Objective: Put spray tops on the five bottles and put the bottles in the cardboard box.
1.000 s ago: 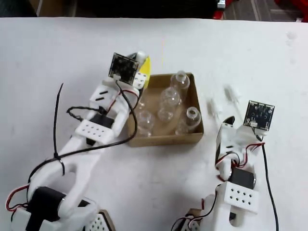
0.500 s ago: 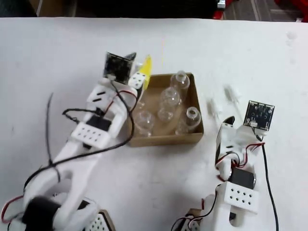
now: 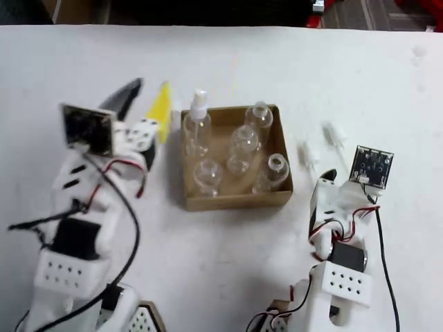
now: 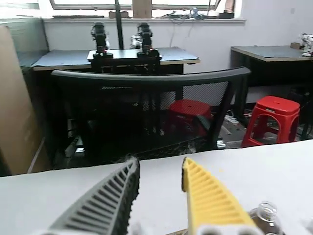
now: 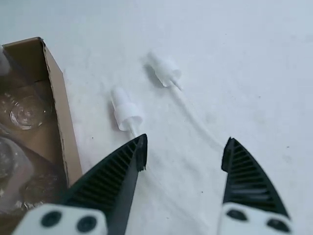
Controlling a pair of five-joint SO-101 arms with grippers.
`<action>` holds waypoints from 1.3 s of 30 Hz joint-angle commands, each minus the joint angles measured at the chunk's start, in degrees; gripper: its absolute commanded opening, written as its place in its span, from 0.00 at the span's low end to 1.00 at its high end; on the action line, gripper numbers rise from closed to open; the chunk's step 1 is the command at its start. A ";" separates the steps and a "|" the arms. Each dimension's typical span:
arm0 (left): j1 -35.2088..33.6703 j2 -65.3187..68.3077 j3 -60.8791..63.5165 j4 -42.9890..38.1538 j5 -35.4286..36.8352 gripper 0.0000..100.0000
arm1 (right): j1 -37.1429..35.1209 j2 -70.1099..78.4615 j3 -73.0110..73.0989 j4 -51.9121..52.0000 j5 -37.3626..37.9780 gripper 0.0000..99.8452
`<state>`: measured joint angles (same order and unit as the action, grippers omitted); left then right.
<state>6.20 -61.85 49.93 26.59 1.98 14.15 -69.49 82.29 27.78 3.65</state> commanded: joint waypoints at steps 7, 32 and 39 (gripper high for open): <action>-16.48 -13.58 2.11 15.30 -5.80 0.14 | 0.40 -0.48 -0.09 -1.36 0.35 0.23; -20.70 11.56 -4.75 15.30 -18.29 0.19 | 0.40 -0.48 0.09 -1.01 0.70 0.23; -15.96 58.86 -47.47 32.88 -28.84 0.19 | 0.48 -0.48 0.09 -0.92 0.70 0.23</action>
<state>-13.93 -30.81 30.42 50.07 -21.49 14.15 -69.49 82.55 27.78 3.65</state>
